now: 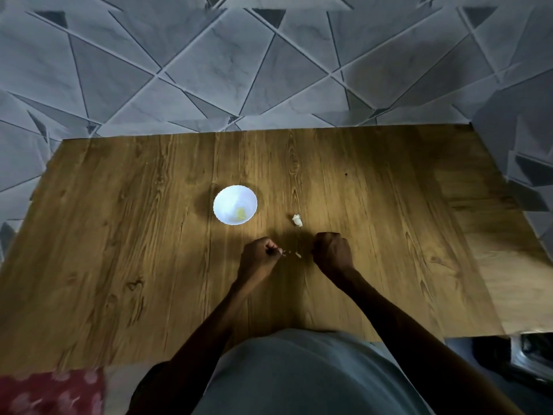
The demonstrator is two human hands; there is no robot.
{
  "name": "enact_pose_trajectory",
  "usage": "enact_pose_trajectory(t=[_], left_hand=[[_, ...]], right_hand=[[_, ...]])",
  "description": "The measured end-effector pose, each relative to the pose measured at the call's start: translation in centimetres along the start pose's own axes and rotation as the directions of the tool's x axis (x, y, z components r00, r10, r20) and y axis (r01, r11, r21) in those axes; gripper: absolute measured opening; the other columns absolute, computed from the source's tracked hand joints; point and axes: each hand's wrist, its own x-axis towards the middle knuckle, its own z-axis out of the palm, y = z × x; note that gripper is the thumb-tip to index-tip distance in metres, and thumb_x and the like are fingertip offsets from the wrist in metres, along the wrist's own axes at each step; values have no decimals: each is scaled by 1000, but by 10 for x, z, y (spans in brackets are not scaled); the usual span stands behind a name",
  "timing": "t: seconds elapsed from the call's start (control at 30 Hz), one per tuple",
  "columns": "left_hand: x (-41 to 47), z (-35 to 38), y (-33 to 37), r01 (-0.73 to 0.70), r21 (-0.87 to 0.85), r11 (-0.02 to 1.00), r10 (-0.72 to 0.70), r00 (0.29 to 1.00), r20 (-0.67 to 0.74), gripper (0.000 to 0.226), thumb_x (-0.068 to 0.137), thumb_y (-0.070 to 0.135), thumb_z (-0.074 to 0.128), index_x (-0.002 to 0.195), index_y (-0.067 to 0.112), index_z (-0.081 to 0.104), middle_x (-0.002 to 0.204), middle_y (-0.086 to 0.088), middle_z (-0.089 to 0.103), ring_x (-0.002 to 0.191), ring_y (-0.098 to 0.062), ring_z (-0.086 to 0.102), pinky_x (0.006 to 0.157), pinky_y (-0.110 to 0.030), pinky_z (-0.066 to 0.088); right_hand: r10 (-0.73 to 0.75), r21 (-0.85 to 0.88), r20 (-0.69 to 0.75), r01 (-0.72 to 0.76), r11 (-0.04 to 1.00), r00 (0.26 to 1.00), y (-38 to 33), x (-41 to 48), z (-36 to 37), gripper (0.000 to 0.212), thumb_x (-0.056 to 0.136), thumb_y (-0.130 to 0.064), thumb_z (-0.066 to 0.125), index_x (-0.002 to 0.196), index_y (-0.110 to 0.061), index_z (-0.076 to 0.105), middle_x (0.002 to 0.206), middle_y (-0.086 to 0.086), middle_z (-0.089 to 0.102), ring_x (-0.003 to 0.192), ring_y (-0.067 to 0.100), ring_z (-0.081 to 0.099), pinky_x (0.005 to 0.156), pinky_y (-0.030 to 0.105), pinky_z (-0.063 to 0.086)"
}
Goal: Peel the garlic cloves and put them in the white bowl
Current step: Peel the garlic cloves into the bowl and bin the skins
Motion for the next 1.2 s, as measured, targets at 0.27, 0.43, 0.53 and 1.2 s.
enact_pose_trajectory(t=[0.27,0.43,0.53,1.2], left_hand=[[0,2,10,35,-201,979,-22,998,67,2,89,17,69,87,18,69,85,0,72,71,-12,68,68,-24,56],[-1,-1,22,137,-450,883,-93,989,119,12,90,12,68,99,8,73,93,-10,73,75,-14,68,61,-14,51],[0,-4,25,194,-532,824,-131,979,154,18,89,7,68,105,-1,71,96,-16,71,75,-14,66,57,-11,48],[3,-26,22,391,-686,614,-175,915,365,18,87,10,70,100,-1,72,98,-19,72,77,-18,65,77,-28,52]], right_hand=[[-31,151,85,17,988,996,-7,12,-3,9,91,-14,68,93,-5,68,79,-1,63,62,8,59,57,23,52],[-114,668,64,42,743,991,-12,4,-9,3,87,-5,71,88,-7,74,80,5,74,72,17,74,69,34,62],[-155,688,13,103,718,988,-19,1,-12,6,83,-5,74,87,-9,74,78,1,73,69,14,73,66,29,61],[-215,704,-26,171,689,976,-32,3,-22,11,82,-6,76,93,-9,76,86,2,76,78,13,74,76,36,62]])
